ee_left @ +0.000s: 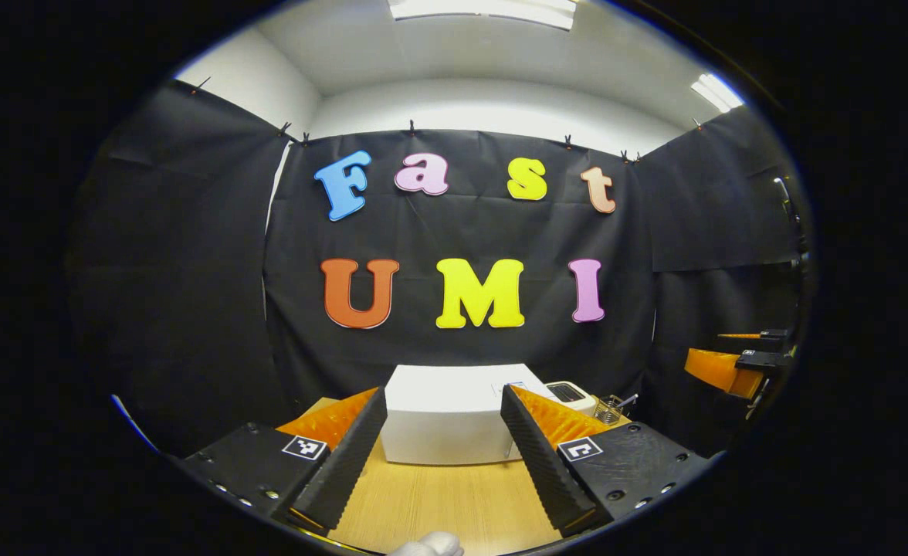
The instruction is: Open the microwave oven with the left hand, put the food in, and close the microwave oven.
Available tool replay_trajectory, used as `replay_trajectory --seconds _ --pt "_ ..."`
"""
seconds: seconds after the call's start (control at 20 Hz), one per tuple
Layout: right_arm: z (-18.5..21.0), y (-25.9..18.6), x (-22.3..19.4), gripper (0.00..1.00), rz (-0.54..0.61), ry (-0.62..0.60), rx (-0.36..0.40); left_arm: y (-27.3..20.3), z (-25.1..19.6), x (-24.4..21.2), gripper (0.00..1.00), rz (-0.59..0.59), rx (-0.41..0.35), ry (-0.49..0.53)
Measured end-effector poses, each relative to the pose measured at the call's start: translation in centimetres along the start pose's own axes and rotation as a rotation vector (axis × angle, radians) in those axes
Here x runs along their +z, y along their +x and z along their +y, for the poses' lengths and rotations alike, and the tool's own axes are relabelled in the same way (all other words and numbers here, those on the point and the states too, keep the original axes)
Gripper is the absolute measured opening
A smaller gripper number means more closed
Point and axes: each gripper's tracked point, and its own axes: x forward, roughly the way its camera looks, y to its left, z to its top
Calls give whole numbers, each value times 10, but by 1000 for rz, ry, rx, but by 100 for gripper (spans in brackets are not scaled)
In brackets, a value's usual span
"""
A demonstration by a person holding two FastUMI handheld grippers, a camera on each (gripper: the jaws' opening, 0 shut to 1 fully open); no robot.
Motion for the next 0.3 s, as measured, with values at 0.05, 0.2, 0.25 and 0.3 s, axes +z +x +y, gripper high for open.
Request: replay_trajectory --seconds 0.05,0.2,0.25,0.3 --pt "-2 0 3 100 -5 0 -6 0 1 1 93 2 6 4" --pt "-2 2 10 91 -16 4 0 5 3 5 93 -2 16 -6" --pt "-2 2 11 100 -15 5 5 6 3 7 93 -7 16 -9" --pt "-2 3 14 100 -18 4 6 7 3 8 93 -8 18 -11"
